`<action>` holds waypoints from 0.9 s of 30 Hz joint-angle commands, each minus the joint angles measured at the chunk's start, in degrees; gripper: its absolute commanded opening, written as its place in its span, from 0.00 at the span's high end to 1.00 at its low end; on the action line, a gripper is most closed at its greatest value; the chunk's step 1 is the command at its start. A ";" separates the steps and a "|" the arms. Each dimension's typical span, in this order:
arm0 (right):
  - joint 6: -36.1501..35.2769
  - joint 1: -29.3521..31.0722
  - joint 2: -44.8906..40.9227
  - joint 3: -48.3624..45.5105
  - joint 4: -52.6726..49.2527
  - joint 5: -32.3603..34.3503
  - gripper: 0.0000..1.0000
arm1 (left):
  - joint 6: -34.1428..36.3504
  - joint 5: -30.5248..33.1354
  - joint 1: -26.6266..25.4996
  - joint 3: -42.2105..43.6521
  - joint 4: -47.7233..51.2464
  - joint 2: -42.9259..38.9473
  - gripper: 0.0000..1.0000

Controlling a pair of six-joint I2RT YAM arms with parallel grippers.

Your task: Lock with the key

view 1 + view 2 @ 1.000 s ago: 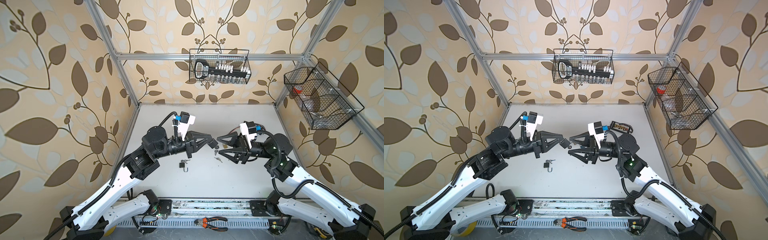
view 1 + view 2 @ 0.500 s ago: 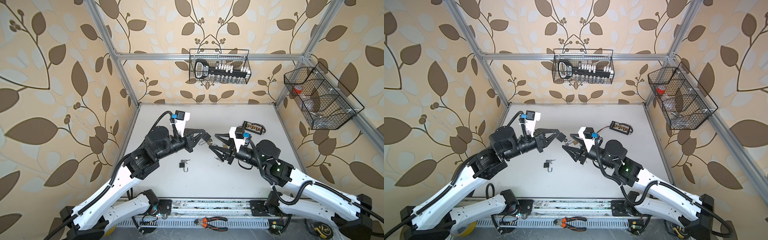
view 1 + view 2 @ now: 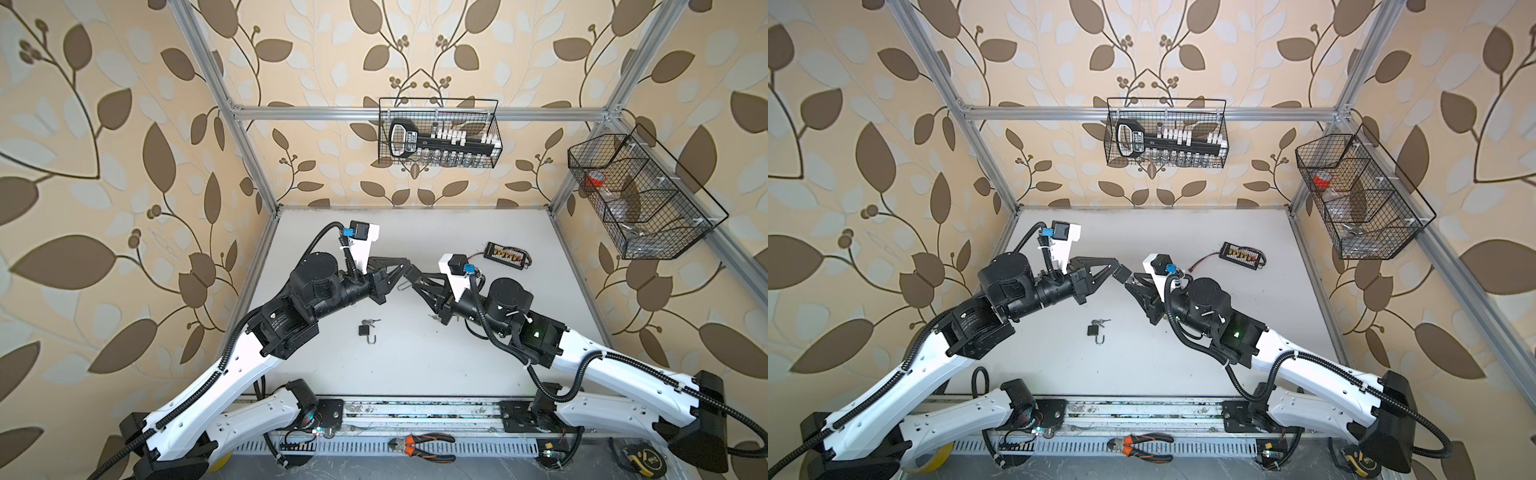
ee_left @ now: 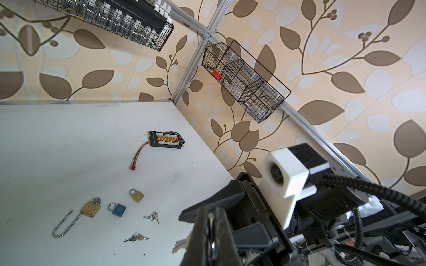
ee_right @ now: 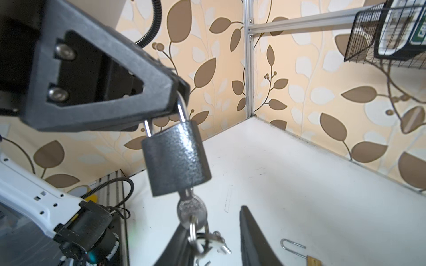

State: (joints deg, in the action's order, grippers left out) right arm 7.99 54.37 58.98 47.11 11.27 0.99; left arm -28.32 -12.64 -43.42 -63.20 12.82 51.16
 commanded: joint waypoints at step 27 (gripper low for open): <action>4.84 -2.43 2.16 -10.11 -1.84 -0.04 1.00 | 1.24 16.50 0.43 -1.71 8.95 -3.68 1.00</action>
State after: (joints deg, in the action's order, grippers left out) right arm 11.97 52.88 59.44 37.58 12.03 2.11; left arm -28.34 -3.33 -43.40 -63.20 17.65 48.10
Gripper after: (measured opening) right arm 0.052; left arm 0.053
